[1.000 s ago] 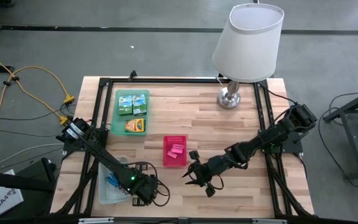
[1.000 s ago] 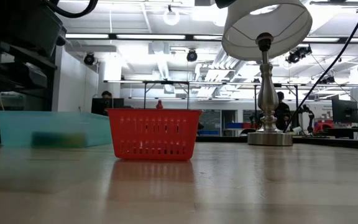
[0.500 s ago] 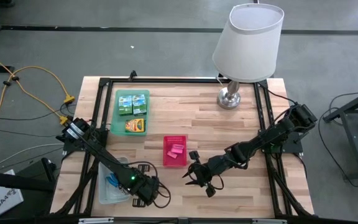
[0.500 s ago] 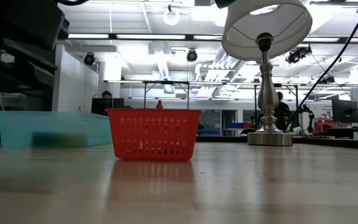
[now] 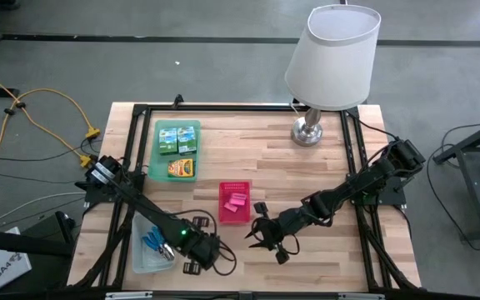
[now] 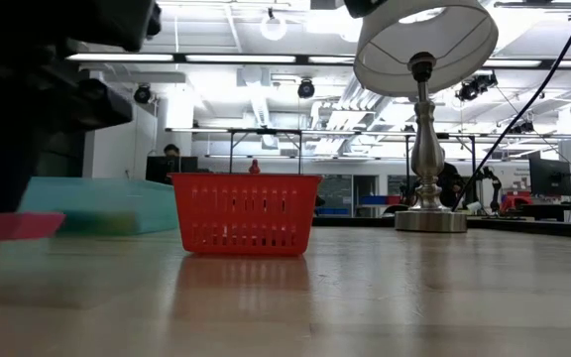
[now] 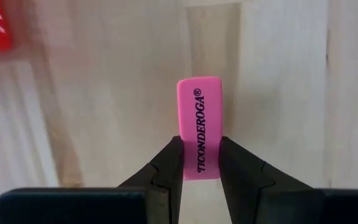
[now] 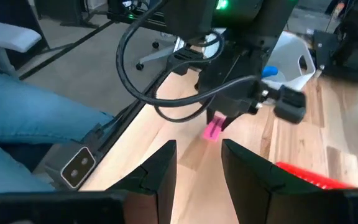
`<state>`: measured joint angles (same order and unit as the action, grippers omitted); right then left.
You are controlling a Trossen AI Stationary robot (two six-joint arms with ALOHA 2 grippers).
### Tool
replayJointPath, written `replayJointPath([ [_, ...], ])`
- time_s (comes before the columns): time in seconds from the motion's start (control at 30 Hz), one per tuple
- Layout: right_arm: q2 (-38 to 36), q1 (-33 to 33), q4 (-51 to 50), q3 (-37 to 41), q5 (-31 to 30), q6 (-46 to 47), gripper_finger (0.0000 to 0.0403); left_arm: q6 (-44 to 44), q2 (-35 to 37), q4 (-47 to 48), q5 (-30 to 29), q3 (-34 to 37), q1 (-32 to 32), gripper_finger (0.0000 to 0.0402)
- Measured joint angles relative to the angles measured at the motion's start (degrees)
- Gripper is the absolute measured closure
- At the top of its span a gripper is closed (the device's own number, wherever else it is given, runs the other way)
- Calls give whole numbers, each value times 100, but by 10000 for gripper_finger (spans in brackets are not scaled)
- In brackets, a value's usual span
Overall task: Pick & Place School Supplies
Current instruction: Put the pink eraser into the red bin
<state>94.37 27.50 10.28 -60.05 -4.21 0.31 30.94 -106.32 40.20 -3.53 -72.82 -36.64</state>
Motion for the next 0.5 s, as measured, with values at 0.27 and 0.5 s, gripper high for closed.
replayJointPath([
  [0.27,0,224,-533,-2,-26,196,284,-219,260,352,3,-2,287,320],
  [0.5,0,411,-723,-2,-37,462,284,-827,737,409,-133,-2,560,320],
])
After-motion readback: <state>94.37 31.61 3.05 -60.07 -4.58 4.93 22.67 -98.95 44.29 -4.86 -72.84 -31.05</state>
